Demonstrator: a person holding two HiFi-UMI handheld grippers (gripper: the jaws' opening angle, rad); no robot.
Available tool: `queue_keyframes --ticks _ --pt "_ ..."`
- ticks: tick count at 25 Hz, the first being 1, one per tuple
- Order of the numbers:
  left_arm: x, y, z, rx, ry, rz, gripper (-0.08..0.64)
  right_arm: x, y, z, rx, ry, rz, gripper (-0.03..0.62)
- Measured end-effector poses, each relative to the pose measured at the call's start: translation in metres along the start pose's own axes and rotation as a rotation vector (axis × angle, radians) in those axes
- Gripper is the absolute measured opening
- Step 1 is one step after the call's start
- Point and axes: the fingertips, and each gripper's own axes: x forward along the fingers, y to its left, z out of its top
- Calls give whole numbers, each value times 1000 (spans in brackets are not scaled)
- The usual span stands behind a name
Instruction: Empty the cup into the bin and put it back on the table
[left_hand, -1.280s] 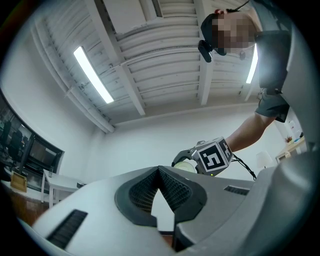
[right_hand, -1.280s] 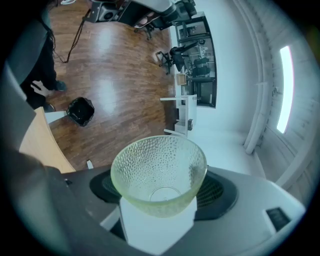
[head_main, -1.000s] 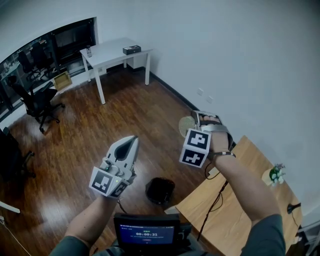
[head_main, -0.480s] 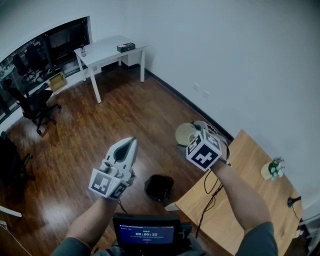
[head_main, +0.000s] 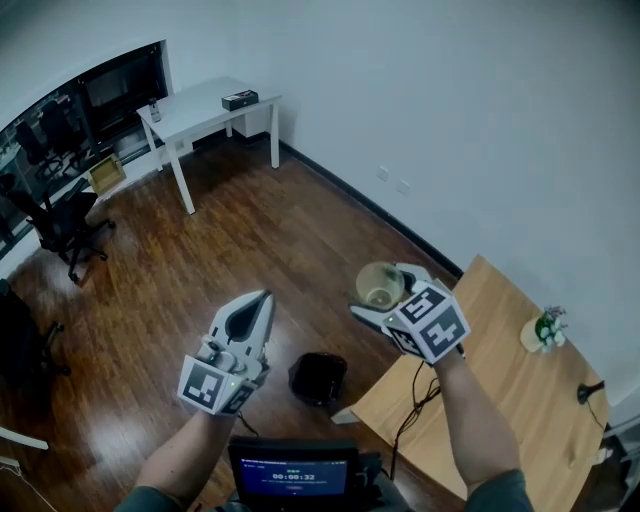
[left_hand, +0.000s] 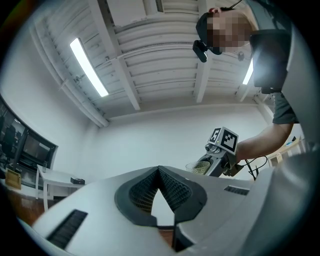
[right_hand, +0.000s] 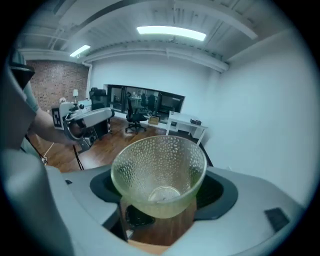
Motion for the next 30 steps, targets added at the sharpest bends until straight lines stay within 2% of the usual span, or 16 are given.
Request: queue_keyframes --ticks 7,11,13,15,22,30 --pt "4 -7 2 -64 -6 -27 -9 -30 17 -1 98 -89 -9 400" --pt "11 -16 4 2 -15 -49 -9 -49 25 -7 143 -113 -34 400" --pt "15 -22 6 2 -17 -68 -9 -59 30 -9 167 -123 -46 400" --pt "17 -30 1 -35 3 -91 -9 -69 35 -15 191 -127 -64 400" --pt "33 -71 -14 -110 32 -228 -9 -102 37 -51 288 -121 -142 400" --pt "67 -138 -20 -150 34 -302 -9 -167 23 -109 371 -133 -239 400"
